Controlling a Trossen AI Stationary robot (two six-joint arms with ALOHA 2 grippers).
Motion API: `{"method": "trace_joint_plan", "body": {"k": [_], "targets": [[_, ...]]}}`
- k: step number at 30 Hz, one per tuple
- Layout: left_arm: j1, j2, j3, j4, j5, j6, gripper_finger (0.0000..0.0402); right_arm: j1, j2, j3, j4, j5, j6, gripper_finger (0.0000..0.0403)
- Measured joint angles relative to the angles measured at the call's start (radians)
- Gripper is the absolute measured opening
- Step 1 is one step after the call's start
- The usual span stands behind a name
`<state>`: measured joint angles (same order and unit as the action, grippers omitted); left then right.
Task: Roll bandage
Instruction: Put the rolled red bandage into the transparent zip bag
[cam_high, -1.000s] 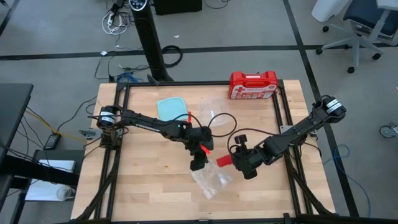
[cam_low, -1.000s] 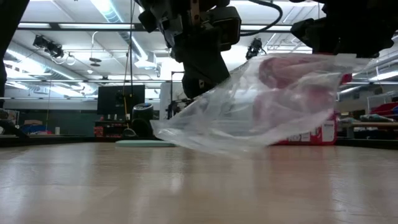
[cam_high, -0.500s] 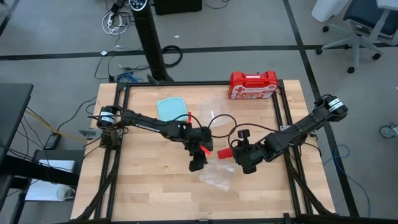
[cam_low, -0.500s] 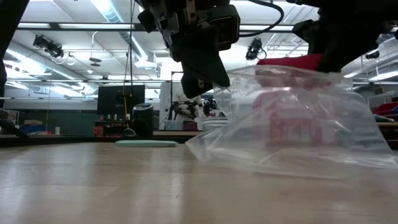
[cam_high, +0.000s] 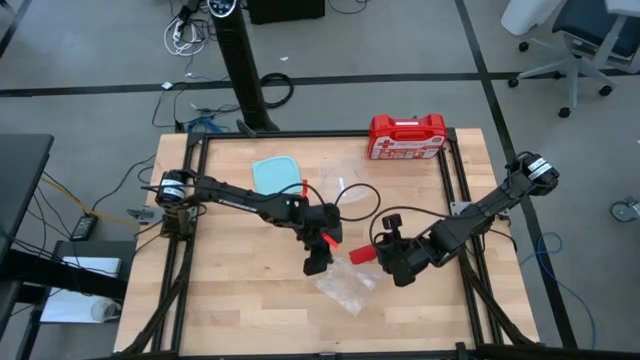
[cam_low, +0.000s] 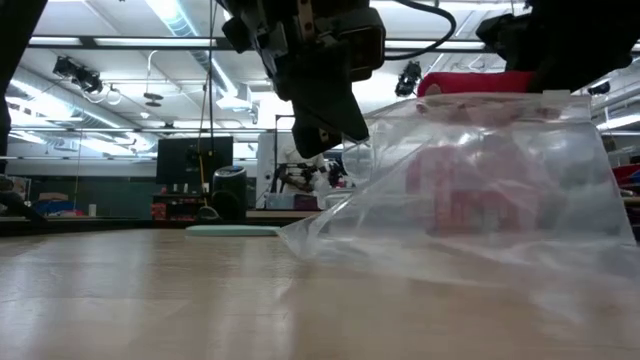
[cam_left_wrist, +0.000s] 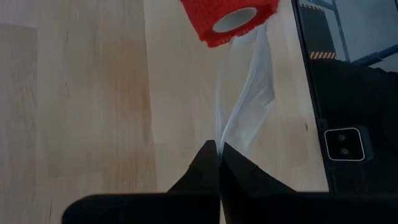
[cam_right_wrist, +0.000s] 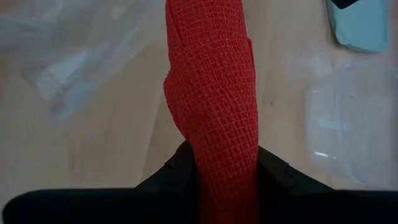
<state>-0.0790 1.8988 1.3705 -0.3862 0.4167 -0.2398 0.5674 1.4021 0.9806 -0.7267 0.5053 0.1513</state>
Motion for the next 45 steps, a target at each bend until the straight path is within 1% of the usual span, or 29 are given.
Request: {"method": "trace_joint_plan", "body": {"k": [3,9,15,22,29,35,41,45], "targets": [[0.001,0.0,0.0,0.0,0.003,-0.004,0.0,0.0,0.0,0.0,-0.014,0.028,0.01,0.0099],[0.0,0.0,0.0,0.0,0.024,-0.006,0.0,0.0,-0.002,0.0,0.015,0.052,0.004,0.0099],[0.001,0.0,0.0,0.0,0.024,-0.007,0.0,0.0,-0.008,0.0,0.023,0.049,0.003,0.0099],[0.0,0.0,0.0,0.004,0.025,-0.007,0.0,0.002,-0.007,0.0,0.018,0.004,-0.01,0.0099],[0.0,0.0,0.0,0.056,0.026,-0.003,0.0,0.0,-0.007,0.0,0.018,-0.052,-0.024,0.0099],[-0.002,0.0,0.0,0.061,0.04,0.021,0.0,-0.012,-0.007,0.0,0.005,-0.06,-0.024,0.0099],[-0.007,0.0,0.0,0.062,0.041,0.043,0.0,-0.014,-0.006,0.0,0.117,-0.143,-0.112,0.0099],[-0.006,0.0,0.0,0.09,0.028,0.052,0.0,-0.018,0.0,0.0,0.13,-0.152,-0.13,0.0099]]}}
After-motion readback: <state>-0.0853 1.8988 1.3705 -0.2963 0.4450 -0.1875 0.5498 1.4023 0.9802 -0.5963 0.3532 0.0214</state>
